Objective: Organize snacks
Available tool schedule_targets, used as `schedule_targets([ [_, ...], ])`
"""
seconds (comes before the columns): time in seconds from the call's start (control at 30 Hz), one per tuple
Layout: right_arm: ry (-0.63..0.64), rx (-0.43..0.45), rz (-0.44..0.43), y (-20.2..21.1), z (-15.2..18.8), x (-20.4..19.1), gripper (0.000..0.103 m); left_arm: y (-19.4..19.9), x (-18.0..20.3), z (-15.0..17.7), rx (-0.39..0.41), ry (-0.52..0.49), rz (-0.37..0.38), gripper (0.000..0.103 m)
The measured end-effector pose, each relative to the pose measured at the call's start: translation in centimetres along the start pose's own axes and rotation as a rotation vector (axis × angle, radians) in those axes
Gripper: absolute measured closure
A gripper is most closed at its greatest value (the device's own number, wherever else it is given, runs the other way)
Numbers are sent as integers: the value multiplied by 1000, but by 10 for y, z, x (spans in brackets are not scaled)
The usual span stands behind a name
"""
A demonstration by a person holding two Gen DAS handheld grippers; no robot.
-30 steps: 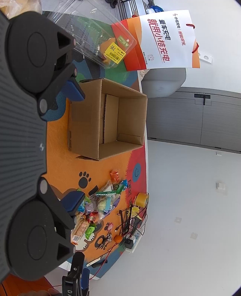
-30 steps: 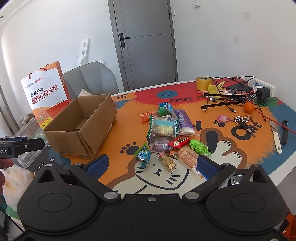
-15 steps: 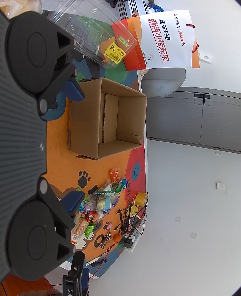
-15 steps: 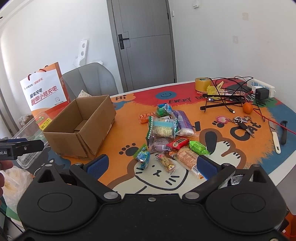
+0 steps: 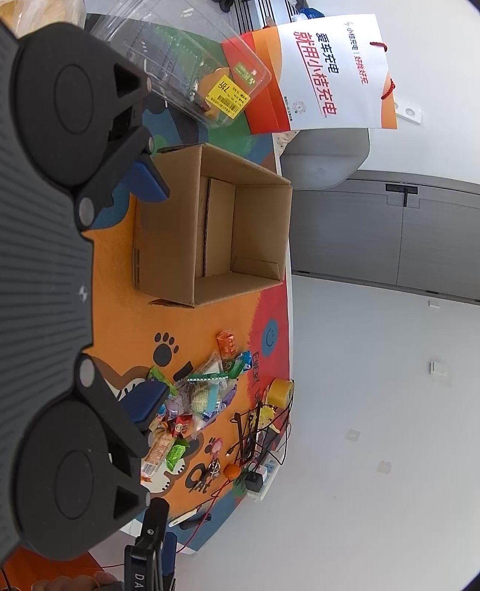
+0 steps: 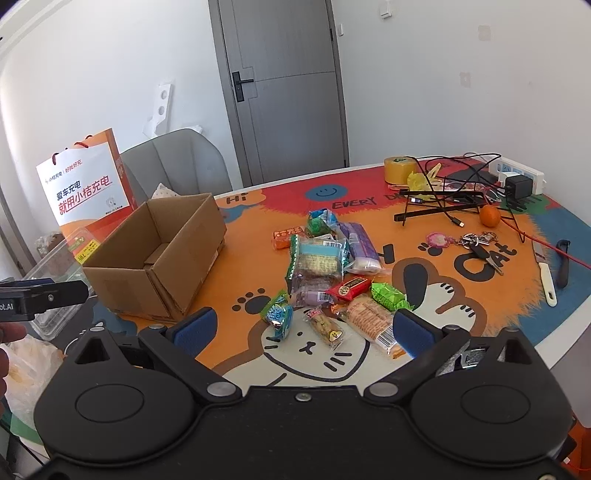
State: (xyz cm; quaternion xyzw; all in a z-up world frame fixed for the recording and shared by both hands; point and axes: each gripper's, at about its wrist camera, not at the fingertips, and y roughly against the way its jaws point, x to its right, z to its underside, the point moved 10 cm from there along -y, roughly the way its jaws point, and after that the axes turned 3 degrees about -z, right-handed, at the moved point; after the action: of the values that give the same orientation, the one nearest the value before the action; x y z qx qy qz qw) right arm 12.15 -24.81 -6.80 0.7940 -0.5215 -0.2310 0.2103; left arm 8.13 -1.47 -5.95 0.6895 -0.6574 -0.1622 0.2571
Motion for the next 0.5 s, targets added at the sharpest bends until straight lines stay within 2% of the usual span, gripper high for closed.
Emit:
schedule_targets([
  [0.5, 2, 9, 8, -14, -1, 5, 0, -13, 18, -10, 17, 2, 8, 1],
])
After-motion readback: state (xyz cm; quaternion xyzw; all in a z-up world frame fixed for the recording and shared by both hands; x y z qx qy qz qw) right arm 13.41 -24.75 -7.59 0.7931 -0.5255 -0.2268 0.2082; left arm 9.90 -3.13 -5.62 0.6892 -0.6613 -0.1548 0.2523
